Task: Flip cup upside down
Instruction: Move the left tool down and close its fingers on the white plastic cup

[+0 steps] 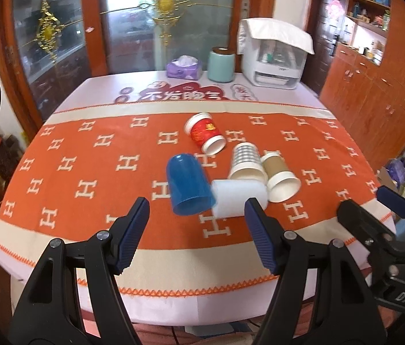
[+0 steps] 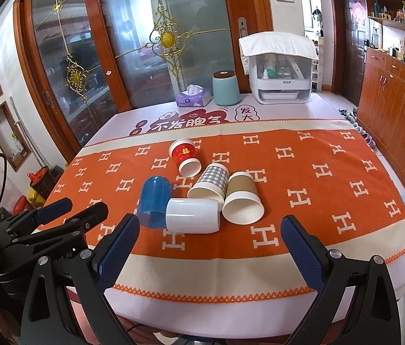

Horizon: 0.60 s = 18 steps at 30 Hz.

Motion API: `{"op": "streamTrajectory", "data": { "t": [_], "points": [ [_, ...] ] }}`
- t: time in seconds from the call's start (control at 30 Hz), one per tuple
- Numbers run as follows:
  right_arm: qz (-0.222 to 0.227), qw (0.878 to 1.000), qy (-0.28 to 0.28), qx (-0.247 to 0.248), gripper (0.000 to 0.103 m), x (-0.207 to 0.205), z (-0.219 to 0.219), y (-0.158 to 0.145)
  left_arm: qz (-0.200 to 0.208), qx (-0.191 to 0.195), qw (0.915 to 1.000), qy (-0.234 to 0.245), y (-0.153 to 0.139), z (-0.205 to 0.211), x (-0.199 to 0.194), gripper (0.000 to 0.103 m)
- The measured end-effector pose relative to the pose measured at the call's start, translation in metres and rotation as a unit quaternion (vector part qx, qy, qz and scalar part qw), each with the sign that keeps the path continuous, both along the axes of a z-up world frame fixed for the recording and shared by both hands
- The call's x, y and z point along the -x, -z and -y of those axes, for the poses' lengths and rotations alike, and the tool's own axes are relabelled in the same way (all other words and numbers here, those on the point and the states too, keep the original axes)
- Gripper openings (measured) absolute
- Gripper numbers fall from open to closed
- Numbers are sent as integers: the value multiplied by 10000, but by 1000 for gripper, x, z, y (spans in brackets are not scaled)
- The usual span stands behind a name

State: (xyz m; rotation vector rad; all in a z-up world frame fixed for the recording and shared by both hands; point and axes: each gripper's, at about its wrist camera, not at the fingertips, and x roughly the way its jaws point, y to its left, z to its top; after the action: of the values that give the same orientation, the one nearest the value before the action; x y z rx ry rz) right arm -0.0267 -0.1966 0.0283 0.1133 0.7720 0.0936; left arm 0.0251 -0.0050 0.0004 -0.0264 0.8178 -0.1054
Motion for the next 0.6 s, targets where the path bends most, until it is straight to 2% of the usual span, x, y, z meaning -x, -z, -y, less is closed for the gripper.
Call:
{"op": "streamTrajectory", "data": {
  "t": [0.1, 0.23, 0.43, 0.6],
  "points": [
    [-4, 10000, 41, -4, 100, -6, 3, -2, -44, -20, 9997, 232, -1, 6, -3, 66],
    [-47, 9999, 116, -28, 100, -14, 8, -2, -21, -315, 9983, 495, -1, 16, -10, 66],
    [-186, 9995, 273, 23, 100, -34, 16, 3, -397, -60, 9951, 902, 4, 15, -42, 66],
    [-419, 9981, 461, -31, 100, -53, 28, 17, -412, -445, 9901, 1265, 13, 15, -73, 66]
  ]
}}
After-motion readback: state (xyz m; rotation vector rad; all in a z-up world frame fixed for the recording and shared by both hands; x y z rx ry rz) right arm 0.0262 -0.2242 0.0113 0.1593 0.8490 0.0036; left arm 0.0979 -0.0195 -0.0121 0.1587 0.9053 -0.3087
